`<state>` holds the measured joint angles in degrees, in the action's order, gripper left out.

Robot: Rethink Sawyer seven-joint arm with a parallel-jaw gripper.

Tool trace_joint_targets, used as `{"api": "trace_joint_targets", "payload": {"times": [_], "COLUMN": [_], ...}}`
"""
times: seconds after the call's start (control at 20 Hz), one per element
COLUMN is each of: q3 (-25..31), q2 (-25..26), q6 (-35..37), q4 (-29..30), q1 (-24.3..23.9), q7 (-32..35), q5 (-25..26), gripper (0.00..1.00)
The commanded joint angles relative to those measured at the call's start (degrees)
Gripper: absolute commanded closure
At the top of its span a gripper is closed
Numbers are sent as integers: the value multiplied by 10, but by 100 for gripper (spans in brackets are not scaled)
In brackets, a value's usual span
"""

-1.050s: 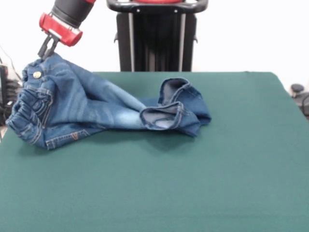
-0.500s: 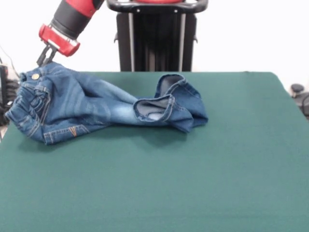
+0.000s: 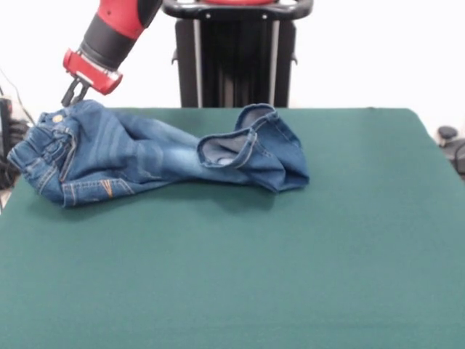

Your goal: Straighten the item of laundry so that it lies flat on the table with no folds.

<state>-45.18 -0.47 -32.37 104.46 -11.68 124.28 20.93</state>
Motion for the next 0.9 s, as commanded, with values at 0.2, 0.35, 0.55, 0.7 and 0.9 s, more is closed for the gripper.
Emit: {"api": "trace_joint_targets", "payload": {"times": [0.2,0.35,0.55,0.7,0.9], "q3": [2,-3,46,132,225], "q2": [3,-1,-98,-224,-350], "q6": [-3,7,105,232,373], "q4": [-58,-76,-72,-48,-9], "q1": [-24,-24,-28,-54,-97], "q7": [-6,-16,10,8,-71], "q5": [28,50,138,222,230], "gripper": [100,0,0,0,0]}}
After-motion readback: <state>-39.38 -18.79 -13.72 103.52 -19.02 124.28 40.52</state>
